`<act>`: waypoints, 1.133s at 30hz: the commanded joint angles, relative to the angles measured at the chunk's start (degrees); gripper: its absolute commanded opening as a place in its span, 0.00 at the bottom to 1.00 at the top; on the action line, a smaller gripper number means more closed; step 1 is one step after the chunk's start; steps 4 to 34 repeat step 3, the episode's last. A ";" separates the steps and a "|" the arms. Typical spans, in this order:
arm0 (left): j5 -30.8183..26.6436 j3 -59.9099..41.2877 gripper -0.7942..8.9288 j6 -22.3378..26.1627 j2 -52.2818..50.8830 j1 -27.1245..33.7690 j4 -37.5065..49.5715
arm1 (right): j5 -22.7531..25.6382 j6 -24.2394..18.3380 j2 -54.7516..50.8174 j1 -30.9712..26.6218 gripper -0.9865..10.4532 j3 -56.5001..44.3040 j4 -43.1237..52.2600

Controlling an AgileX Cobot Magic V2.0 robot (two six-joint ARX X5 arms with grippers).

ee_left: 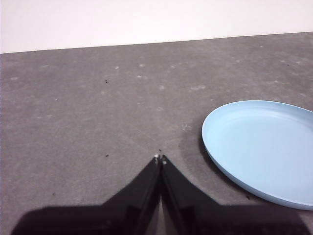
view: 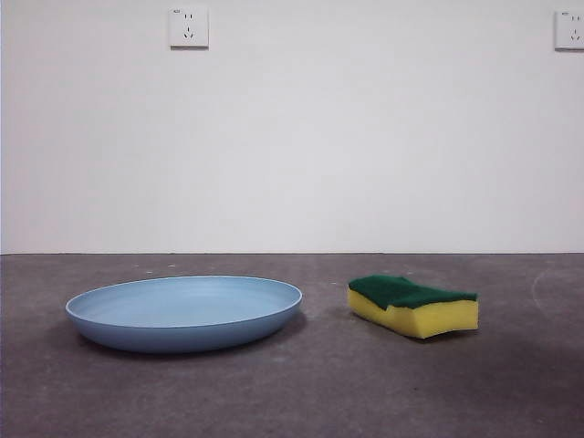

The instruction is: Pick up the plate,pick up the cloth,clean the plate with the cloth

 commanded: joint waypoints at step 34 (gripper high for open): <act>-0.02 -0.72 0.08 0.07 -0.13 0.17 -0.07 | 0.11 0.72 -0.02 0.07 0.09 -0.70 -0.11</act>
